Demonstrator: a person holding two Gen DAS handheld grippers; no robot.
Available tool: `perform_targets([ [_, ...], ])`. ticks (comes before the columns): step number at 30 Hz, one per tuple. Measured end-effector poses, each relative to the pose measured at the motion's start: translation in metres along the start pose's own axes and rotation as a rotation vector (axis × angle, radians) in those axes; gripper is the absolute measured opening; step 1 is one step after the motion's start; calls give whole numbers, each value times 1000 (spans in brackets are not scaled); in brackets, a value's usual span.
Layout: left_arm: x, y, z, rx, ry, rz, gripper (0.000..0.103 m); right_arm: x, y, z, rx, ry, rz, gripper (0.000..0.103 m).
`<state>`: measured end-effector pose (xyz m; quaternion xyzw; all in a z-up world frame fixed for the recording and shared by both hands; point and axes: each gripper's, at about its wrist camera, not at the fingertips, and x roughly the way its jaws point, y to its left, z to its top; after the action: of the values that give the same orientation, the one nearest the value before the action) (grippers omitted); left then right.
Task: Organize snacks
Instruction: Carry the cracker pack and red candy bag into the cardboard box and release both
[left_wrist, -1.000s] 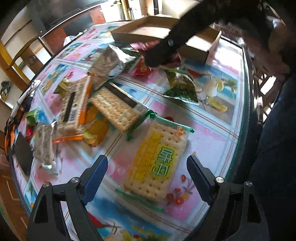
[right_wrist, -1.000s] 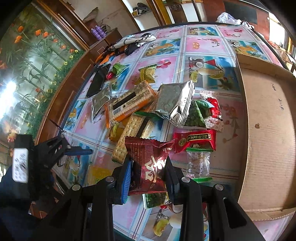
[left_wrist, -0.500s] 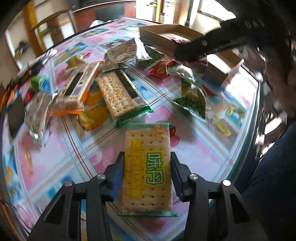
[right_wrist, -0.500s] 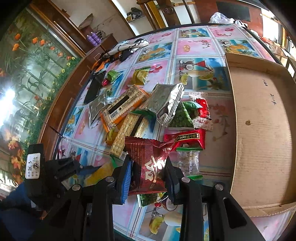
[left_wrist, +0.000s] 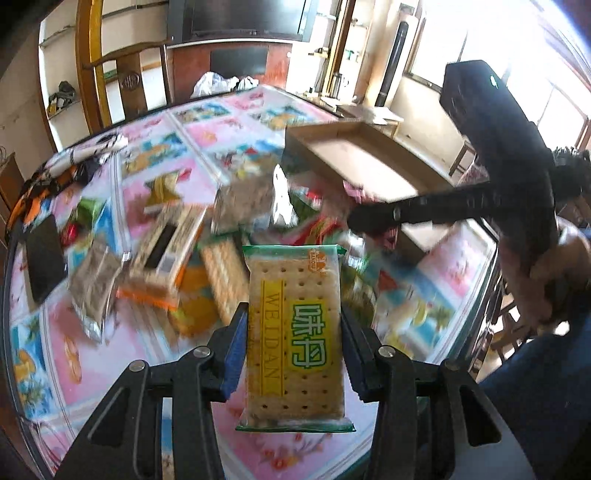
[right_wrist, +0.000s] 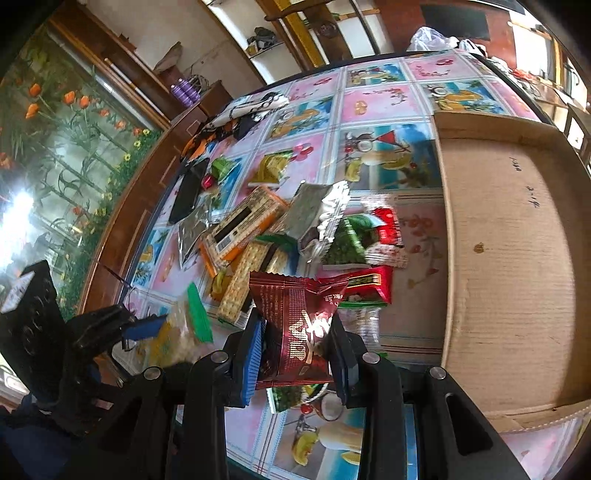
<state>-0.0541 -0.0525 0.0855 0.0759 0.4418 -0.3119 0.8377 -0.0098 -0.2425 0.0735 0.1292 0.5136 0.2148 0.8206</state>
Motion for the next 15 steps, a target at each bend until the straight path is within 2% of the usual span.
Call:
perform_targets([
  [8,14,-22,55,-21,-50,-51,45,-31,-37,7,76,-59,-20,35],
  [15,41,-46,104,-30,-55,-90,45,-62,-83,21,150,-109,-53,35],
])
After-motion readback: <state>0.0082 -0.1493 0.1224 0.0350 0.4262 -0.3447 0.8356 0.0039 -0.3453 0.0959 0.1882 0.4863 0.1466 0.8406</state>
